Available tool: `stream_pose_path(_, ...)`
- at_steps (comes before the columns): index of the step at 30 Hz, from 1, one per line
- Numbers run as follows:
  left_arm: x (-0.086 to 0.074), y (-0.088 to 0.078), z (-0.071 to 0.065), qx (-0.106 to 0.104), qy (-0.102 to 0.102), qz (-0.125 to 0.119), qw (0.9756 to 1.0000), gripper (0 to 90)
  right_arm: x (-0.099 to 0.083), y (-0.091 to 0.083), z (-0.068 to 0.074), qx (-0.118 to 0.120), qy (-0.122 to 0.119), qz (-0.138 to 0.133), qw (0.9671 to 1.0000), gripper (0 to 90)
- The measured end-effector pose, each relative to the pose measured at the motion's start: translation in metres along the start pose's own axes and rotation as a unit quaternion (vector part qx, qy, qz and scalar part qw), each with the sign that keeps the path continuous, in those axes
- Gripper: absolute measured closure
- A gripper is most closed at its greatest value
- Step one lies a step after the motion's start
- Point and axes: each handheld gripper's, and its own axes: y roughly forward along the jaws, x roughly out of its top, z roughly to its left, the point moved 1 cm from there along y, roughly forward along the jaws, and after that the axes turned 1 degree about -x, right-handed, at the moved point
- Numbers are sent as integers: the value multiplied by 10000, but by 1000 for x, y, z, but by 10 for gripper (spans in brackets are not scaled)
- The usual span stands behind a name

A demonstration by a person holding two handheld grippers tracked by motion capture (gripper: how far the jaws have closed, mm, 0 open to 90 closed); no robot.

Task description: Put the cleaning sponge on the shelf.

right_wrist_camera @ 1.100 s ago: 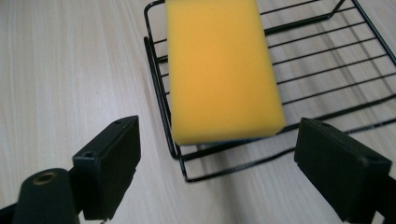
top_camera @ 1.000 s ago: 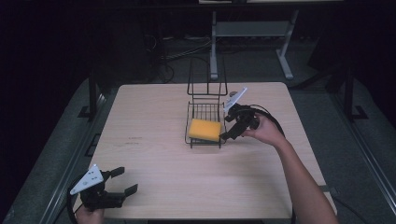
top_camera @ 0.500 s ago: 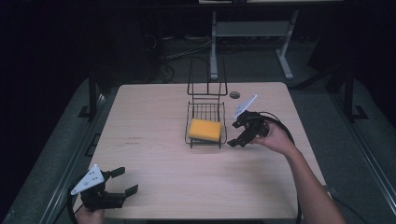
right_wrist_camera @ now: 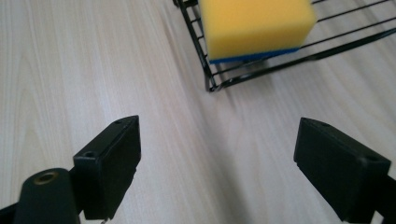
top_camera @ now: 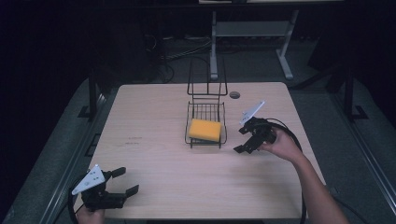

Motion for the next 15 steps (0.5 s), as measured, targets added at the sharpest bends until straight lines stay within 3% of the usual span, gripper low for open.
stream_pose_path(15,1,2,-1,-16,28,24,10000,140,-29,-2,8,-8,133,70,9999,149)
